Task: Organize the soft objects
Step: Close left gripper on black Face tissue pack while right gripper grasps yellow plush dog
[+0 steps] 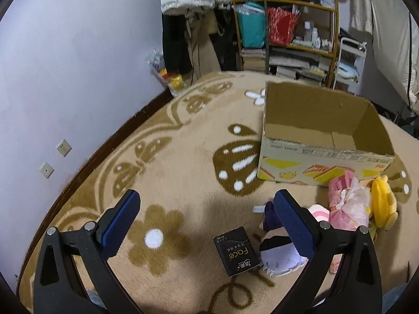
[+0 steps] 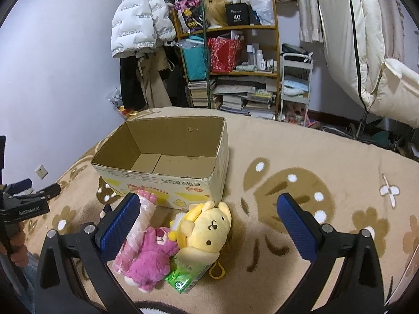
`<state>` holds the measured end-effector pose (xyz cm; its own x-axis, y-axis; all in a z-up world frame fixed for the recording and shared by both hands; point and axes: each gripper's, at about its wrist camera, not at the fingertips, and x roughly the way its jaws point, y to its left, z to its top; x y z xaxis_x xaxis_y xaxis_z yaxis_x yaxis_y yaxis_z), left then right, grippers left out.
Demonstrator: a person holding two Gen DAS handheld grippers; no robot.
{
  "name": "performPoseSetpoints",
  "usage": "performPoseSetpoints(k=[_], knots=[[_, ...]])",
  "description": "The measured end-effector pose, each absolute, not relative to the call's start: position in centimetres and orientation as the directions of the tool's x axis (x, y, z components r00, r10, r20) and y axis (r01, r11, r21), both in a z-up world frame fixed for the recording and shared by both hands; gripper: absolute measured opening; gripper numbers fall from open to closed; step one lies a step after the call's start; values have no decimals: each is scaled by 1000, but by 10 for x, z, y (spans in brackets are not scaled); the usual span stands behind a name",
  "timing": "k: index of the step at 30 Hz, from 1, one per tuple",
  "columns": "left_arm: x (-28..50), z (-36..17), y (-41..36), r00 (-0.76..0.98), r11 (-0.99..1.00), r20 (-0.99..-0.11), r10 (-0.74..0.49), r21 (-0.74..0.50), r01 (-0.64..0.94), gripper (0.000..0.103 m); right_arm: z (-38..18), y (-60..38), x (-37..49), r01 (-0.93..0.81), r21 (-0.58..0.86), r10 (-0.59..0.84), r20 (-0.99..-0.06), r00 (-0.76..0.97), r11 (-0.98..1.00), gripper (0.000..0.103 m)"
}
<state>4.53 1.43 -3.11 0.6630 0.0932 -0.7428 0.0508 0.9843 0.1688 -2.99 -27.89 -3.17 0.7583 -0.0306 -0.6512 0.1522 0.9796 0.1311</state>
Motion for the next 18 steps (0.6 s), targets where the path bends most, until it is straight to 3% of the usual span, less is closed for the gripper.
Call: performPoseSetpoints(k=[18], knots=[[91, -90, 17, 443, 993, -891, 99, 119, 18, 101, -76, -291, 20, 143, 186, 55, -774, 631, 972, 102]])
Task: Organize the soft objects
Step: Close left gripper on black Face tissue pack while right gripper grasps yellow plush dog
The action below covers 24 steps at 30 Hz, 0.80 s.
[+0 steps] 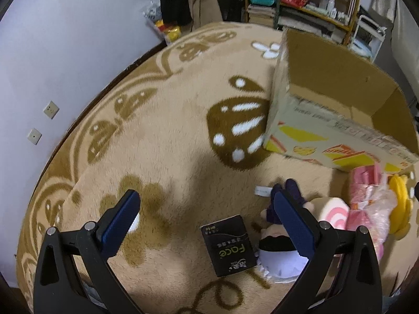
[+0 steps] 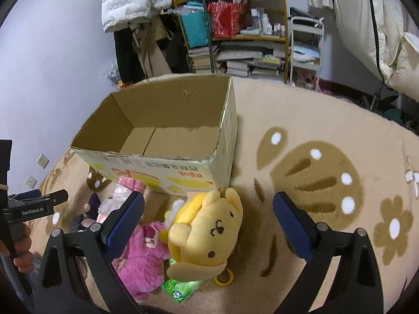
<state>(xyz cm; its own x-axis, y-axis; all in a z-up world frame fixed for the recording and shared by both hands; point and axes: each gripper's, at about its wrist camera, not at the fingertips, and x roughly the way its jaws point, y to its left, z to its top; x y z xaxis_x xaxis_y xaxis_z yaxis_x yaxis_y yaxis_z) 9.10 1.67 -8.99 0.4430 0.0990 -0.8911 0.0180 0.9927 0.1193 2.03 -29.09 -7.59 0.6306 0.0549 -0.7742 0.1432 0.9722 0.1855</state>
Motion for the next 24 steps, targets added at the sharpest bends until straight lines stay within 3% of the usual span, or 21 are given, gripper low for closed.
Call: performPoseSetpoints(k=[24], knots=[[105, -153, 24, 230, 987, -962, 149, 159, 28, 101, -125, -291, 41, 145, 251, 145, -848, 510, 957, 102]])
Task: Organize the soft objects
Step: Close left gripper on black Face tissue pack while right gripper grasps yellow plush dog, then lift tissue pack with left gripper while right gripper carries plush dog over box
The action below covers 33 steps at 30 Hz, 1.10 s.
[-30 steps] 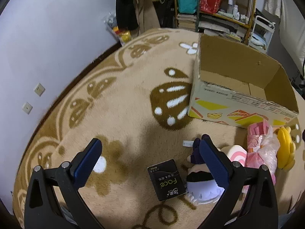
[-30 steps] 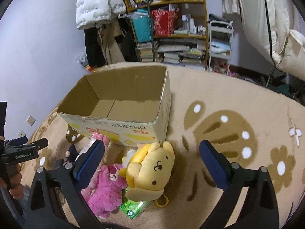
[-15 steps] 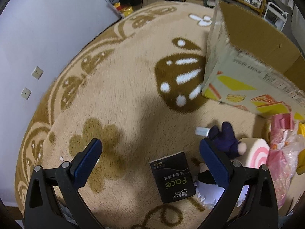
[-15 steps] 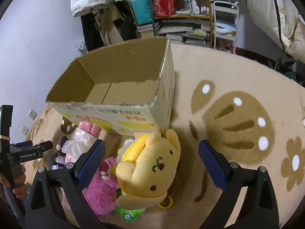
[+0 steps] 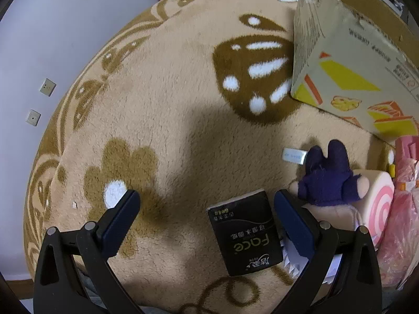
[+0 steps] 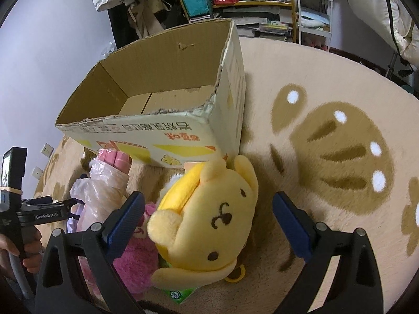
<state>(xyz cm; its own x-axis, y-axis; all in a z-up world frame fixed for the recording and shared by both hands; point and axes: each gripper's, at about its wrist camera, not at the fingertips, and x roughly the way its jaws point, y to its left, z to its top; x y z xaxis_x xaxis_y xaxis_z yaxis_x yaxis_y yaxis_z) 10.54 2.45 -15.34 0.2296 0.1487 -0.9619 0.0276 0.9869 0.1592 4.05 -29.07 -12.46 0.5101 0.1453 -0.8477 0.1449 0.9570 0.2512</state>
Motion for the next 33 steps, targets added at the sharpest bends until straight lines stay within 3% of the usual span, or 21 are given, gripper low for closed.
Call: performPoseSetpoints(k=[4, 6, 10, 12, 16, 33], knots=[[107, -159, 30, 200, 993, -974, 111, 116, 13, 97, -127, -291, 41, 143, 261, 157, -850, 503, 955, 101], [108, -162, 32, 172, 997, -982, 74, 76, 3, 91, -129, -292, 42, 142, 270, 166, -851, 499, 952, 93], [110, -168, 35, 131, 1000, -991, 22, 20, -17, 81, -133, -292, 42, 144, 285, 184, -855, 485, 948, 92], [111, -171, 36, 115, 999, -993, -14, -17, -28, 68, -134, -291, 43, 142, 283, 184, -858, 479, 948, 83], [113, -174, 36, 102, 999, -994, -48, -50, -16, 50, -136, -288, 43, 141, 278, 184, -865, 467, 950, 80], [106, -159, 32, 145, 1000, -989, -31, -31, -3, 49, -129, -291, 39, 131, 297, 198, -848, 491, 946, 74]])
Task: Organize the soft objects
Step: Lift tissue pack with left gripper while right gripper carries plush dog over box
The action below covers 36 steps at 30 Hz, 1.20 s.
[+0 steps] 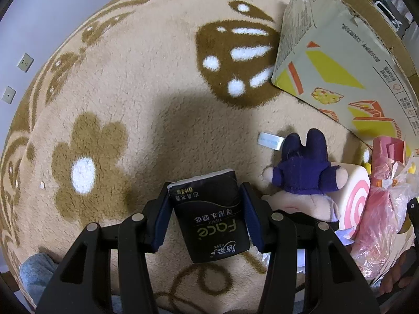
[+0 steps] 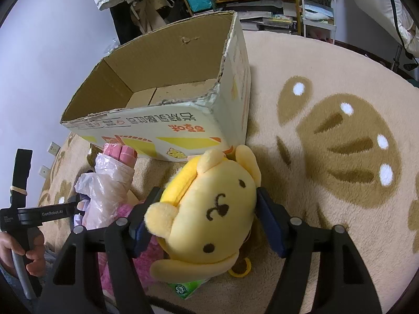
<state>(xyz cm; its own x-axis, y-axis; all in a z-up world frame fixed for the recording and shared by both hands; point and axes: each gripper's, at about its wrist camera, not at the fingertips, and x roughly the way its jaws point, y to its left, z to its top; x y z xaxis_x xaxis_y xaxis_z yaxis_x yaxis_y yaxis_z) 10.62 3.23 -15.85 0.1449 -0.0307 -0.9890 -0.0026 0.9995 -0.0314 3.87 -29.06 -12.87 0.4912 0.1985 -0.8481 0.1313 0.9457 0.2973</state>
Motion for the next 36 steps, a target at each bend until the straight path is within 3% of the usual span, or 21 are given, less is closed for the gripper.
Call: performPoseSetpoints(k=[9, 18, 27, 36], knots=[[108, -142, 26, 194, 1000, -981, -23, -19, 23, 49, -124, -291, 35, 120, 303, 203, -836, 510, 945, 67], [96, -112, 19, 318, 999, -948, -29, -16, 43, 49, -105, -290, 25, 97, 298, 192, -797, 573, 950, 66], [80, -70, 8, 521, 996, -852, -54, -8, 91, 49, -78, -287, 12, 74, 281, 162, -729, 665, 957, 66], [71, -35, -7, 650, 984, -758, -56, 68, 163, 49, -42, -280, -1, 37, 221, 107, -604, 790, 975, 66]])
